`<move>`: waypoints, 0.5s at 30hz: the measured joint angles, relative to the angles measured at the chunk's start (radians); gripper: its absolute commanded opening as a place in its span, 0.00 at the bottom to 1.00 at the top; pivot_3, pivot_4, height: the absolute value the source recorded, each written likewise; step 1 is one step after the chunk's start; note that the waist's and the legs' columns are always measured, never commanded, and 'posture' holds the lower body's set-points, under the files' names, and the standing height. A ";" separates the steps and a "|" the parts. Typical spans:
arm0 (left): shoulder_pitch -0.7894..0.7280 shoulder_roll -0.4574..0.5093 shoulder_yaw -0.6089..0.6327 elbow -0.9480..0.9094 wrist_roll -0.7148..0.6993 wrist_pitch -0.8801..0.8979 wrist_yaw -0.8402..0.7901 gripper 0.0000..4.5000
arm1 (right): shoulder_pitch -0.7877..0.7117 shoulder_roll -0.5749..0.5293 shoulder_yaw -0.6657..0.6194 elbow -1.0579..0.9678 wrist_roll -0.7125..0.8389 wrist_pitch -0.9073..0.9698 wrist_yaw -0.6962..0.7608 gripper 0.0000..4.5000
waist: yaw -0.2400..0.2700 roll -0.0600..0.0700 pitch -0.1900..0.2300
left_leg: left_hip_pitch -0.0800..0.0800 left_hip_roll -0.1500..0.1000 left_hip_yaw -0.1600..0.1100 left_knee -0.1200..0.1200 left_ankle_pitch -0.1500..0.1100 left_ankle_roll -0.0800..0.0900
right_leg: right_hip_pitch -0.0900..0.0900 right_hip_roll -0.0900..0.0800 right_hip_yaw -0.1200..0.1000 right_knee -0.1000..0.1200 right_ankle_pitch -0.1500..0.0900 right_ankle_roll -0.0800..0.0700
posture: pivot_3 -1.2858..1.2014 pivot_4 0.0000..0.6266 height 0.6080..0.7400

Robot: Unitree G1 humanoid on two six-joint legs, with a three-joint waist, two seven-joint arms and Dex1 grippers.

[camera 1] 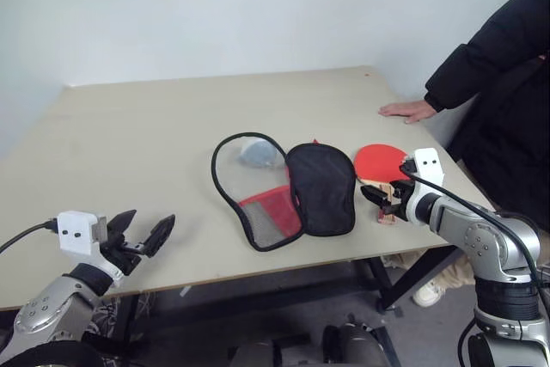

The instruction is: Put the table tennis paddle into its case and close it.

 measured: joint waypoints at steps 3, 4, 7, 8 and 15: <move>-0.027 0.007 -0.007 0.007 0.001 0.000 -0.004 1.00 | -0.015 0.021 0.000 0.020 -0.031 -0.009 -0.038 0.98 | 0.000 0.000 0.000 | 0.001 0.002 0.000 0.000 0.000 -0.001 | 0.000 0.004 0.001 0.000 0.000 0.000 | 0.52 0.00 1.00; -0.027 0.007 -0.013 0.009 0.002 0.000 -0.005 1.00 | -0.015 0.036 -0.001 0.032 -0.048 -0.011 -0.057 0.98 | 0.000 0.000 0.000 | 0.001 0.003 0.000 0.000 0.000 -0.001 | 0.000 0.005 0.001 0.000 0.000 0.000 | 0.52 0.00 1.00; -0.027 0.007 -0.038 0.022 0.007 0.000 -0.013 1.00 | -0.015 0.079 0.001 0.070 -0.084 -0.017 -0.099 0.98 | -0.006 0.000 0.000 | 0.001 0.003 0.001 -0.001 0.000 -0.002 | -0.002 0.007 0.001 0.000 0.000 -0.001 | 0.52 0.00 1.00; -0.033 0.007 -0.043 0.027 0.008 0.000 -0.015 1.00 | -0.015 0.090 0.003 0.077 -0.096 -0.020 -0.110 0.98 | -0.006 0.000 0.000 | 0.001 0.003 0.001 -0.001 0.000 -0.003 | -0.002 0.007 0.002 0.000 0.000 -0.001 | 0.52 0.00 1.00; -0.063 0.029 -0.069 0.041 0.010 -0.027 -0.082 1.00 | -0.002 0.168 0.028 0.088 -0.163 -0.025 -0.173 0.98 | -0.009 0.001 0.000 | 0.001 0.004 0.002 -0.001 0.000 -0.003 | -0.002 0.007 0.003 0.000 0.000 -0.001 | 0.52 0.00 1.00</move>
